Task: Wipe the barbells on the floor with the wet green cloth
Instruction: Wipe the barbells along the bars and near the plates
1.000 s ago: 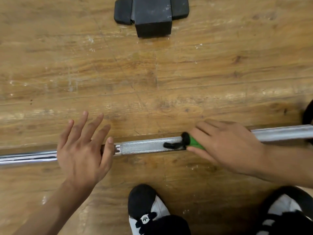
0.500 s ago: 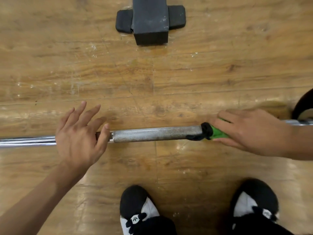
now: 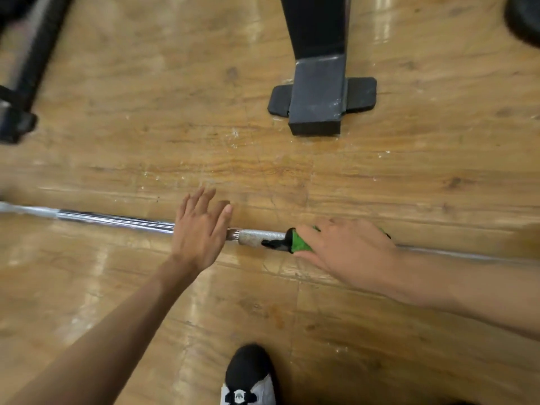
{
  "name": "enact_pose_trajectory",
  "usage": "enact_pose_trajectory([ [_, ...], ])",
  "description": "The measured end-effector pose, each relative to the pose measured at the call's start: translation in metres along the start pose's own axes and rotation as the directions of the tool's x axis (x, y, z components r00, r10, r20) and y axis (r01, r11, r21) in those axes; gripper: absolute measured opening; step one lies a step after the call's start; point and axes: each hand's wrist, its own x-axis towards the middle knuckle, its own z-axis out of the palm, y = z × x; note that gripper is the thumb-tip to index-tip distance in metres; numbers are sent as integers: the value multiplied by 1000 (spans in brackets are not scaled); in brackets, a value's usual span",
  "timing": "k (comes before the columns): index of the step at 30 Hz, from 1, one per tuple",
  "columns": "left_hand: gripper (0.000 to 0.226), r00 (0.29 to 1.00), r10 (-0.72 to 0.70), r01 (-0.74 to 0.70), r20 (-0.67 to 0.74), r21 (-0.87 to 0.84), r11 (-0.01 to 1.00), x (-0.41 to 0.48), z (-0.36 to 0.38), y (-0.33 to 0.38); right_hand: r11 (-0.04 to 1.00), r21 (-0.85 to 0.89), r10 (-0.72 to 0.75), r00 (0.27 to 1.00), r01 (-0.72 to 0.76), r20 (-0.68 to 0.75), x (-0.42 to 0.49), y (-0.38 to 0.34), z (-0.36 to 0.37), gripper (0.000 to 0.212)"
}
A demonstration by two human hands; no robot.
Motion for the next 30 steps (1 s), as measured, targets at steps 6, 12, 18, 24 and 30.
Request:
enact_pose_trajectory([
  [6, 93, 966, 92, -102, 243, 30, 994, -10, -28, -26, 996, 87, 19, 991, -30, 132, 15, 22, -13, 53],
  [12, 97, 914, 177, -213, 365, 61, 975, -18, -56, -56, 988, 129, 64, 981, -88, 185, 21, 34, -18, 46],
  [18, 86, 881, 267, -328, 392, 96, 940, -6, -62, -90, 989, 105, 81, 982, -101, 173, 16, 34, -23, 57],
  [24, 78, 901, 351, -405, 255, 206, 891, 19, -49, -129, 988, 30, 146, 984, -150, 98, 3, 26, -18, 36],
  [30, 79, 931, 354, -363, 92, 105, 926, 40, -33, -162, 993, -83, 81, 992, -89, -102, 22, 8, -13, 31],
])
